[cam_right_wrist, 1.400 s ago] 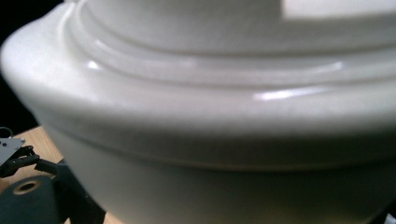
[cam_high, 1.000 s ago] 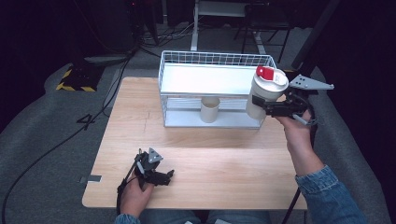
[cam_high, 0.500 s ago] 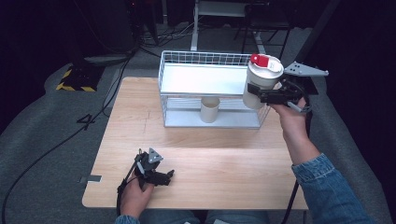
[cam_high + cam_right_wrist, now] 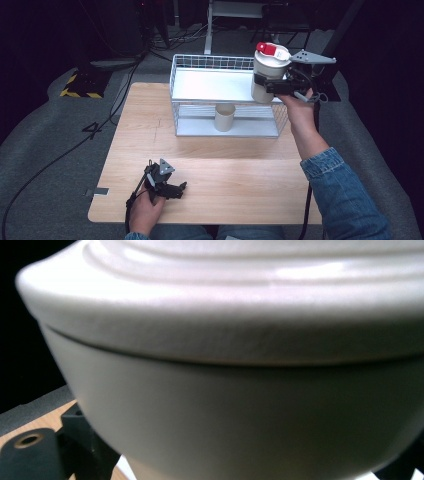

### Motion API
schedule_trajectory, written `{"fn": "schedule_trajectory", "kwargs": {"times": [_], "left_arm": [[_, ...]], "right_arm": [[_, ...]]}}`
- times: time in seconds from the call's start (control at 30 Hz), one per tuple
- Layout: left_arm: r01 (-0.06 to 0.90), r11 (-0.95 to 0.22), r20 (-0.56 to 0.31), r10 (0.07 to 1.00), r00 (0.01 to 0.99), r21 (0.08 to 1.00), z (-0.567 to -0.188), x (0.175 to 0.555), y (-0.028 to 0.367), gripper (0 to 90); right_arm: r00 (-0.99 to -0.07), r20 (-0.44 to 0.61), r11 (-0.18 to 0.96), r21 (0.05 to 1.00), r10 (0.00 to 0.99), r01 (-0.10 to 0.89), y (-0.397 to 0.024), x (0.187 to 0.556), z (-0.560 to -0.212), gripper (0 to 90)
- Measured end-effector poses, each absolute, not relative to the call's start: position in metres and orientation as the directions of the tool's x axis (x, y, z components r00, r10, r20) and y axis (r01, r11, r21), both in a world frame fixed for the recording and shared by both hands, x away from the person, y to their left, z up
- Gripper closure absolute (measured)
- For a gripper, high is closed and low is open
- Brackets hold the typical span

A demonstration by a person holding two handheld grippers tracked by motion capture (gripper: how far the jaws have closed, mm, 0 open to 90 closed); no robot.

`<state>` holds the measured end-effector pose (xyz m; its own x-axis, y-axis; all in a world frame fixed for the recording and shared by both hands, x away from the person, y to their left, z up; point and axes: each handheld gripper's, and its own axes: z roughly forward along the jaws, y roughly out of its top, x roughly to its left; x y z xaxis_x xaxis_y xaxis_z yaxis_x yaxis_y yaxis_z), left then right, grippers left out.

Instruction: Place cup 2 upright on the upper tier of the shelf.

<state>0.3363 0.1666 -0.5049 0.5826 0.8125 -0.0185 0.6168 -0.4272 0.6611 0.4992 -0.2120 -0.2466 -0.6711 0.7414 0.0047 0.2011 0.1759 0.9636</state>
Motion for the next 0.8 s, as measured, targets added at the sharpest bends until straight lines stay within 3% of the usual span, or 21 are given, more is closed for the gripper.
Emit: {"fn": "schedule_trajectory", "kwargs": {"times": [0.8], "left_arm": [[0.615,-0.426,-0.024,0.810,0.586,0.663,-0.506,0.337,0.165,0.6]], "right_arm": [[-0.659,0.018,0.156,0.966,0.752,0.205,-0.156,0.549,-0.251,10.5]]}}
